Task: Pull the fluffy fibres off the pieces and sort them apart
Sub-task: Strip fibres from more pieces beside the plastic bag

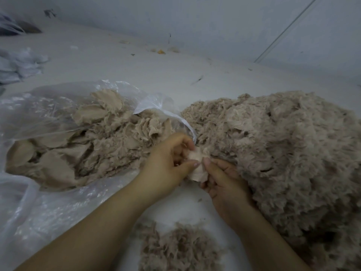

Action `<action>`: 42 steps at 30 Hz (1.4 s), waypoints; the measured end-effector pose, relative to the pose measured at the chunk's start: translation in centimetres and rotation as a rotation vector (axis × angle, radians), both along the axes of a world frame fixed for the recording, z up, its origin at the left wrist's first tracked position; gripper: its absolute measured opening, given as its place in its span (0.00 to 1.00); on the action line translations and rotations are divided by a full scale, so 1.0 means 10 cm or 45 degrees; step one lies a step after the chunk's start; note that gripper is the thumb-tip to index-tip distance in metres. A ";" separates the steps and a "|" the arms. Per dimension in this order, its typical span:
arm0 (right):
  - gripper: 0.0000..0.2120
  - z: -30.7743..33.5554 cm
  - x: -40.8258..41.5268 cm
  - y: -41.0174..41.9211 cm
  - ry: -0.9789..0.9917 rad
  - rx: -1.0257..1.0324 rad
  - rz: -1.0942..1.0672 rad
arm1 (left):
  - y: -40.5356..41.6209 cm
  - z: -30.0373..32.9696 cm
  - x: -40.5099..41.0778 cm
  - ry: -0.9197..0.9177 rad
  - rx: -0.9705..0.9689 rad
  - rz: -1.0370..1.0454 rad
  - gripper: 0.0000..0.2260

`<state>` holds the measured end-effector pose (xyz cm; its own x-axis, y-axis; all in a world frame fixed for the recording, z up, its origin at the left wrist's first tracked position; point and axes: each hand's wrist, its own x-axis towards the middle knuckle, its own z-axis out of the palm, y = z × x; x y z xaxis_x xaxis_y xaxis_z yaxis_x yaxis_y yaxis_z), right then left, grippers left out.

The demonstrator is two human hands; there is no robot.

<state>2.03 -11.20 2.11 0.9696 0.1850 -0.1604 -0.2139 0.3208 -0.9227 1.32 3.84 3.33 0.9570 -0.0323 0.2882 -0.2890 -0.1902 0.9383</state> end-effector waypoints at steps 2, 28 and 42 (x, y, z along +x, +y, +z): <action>0.18 -0.01 0.01 -0.02 -0.033 -0.008 0.037 | -0.02 0.01 -0.01 -0.074 0.004 -0.013 0.09; 0.15 0.00 0.02 0.00 0.023 0.036 -0.068 | 0.12 0.01 0.19 -0.321 1.321 0.769 0.04; 0.24 0.03 0.01 0.01 0.039 0.234 -0.094 | -0.25 0.23 0.41 -0.300 0.765 0.237 0.22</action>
